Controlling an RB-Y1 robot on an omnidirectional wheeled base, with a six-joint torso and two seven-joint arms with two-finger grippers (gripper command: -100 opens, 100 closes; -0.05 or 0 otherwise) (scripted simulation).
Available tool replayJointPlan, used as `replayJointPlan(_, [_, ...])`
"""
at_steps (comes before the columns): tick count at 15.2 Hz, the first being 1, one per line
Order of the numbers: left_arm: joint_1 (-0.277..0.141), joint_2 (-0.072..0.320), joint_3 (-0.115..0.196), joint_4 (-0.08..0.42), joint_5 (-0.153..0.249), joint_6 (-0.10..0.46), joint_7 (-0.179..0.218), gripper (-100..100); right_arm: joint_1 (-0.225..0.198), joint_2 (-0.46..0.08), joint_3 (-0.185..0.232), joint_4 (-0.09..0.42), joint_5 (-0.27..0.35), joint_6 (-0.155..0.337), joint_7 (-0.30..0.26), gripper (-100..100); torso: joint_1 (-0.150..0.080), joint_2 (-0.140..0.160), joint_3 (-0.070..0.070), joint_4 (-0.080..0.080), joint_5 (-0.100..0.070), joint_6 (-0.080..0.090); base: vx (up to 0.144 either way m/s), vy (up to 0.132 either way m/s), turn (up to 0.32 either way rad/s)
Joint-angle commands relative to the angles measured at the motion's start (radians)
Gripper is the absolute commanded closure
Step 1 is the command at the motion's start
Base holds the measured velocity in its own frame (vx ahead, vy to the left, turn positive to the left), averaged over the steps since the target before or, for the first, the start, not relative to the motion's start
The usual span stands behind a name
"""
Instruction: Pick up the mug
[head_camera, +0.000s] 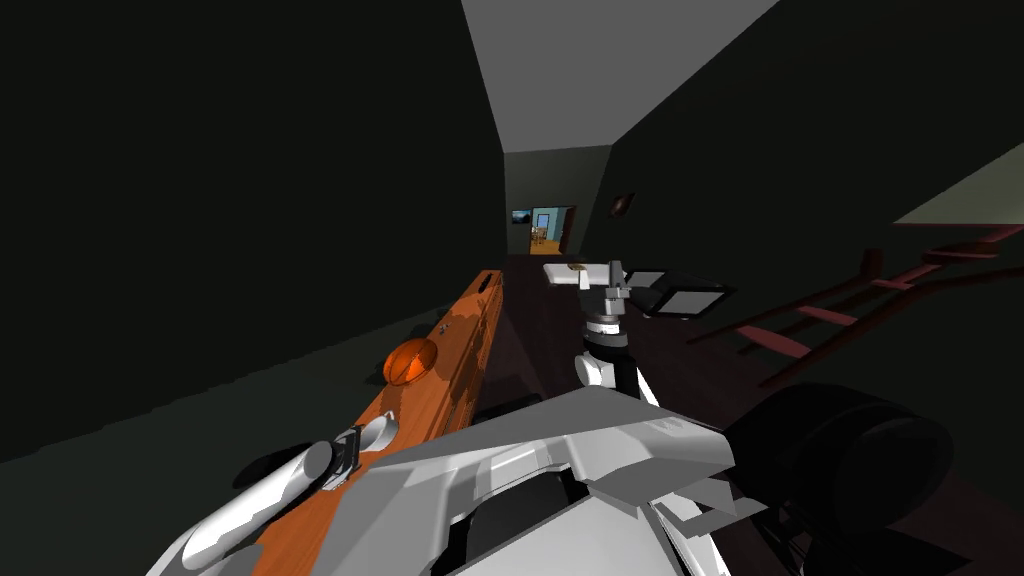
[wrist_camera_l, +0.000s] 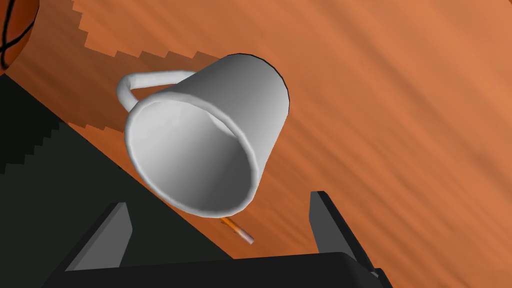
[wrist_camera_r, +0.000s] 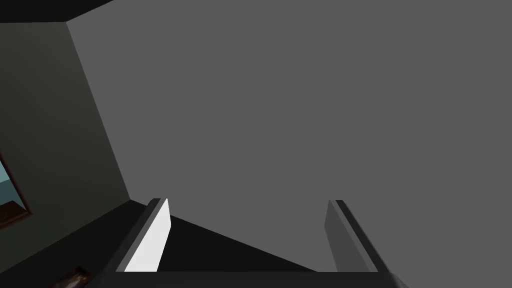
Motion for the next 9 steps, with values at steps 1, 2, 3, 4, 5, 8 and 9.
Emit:
replayJointPlan(1, [-0.010, 0.007, 0.017, 0.031, 0.013, 0.050, -0.006, -100, 0.000, 0.000, 0.000, 0.000, 0.000, 0.000, 0.000, 0, 0.000, 0.000, 0.000, 0.000, 0.000, 0.000, 0.006, 0.016, -0.153])
replayJointPlan(2, [-0.010, 0.007, 0.017, 0.031, 0.013, 0.066, -0.006, -100, 0.000, 0.000, 0.000, 0.000, 0.000, 0.000, 0.000, 0, 0.000, 0.000, 0.000, 0.000, 0.000, 0.000, 0.007, 0.019, -0.135])
replayJointPlan(3, [-0.010, 0.007, 0.017, 0.031, 0.013, 0.066, -0.006, -100, 0.000, 0.000, 0.000, 0.000, 0.000, 0.000, 0.000, 0, 0.000, 0.000, 0.000, 0.000, 0.000, 0.000, 0.006, 0.017, -0.040])
replayJointPlan(4, [-0.017, 0.011, 0.029, 0.056, 0.024, 0.100, -0.011, -100, 0.000, 0.000, 0.000, 0.000, 0.000, 0.000, 0.000, 0, 0.000, 0.000, 0.000, 0.000, 0.000, 0.000, 0.006, 0.014, -0.087])
replayJointPlan(5, [-0.017, 0.011, 0.029, 0.056, 0.024, 0.103, -0.011, -100, 0.000, 0.000, 0.000, 0.000, 0.000, 0.000, 0.000, 0, 0.000, 0.000, 0.000, 0.000, 0.000, 0.000, 0.006, 0.014, -0.096])
replayJointPlan(8, [-0.024, 0.015, 0.040, 0.079, 0.033, 0.138, -0.016, -100, 0.000, 0.000, 0.000, 0.000, 0.000, 0.000, 0.000, 0, 0.000, 0.000, 0.000, 0.000, 0.000, 0.000, 0.006, 0.018, -0.105])
replayJointPlan(9, [-0.030, 0.019, 0.050, 0.099, 0.042, 0.169, -0.021, -100, 0.000, 0.000, 0.000, 0.000, 0.000, 0.000, 0.000, 0, 0.000, 0.000, 0.000, 0.000, 0.000, 0.000, 0.006, 0.013, -0.062])
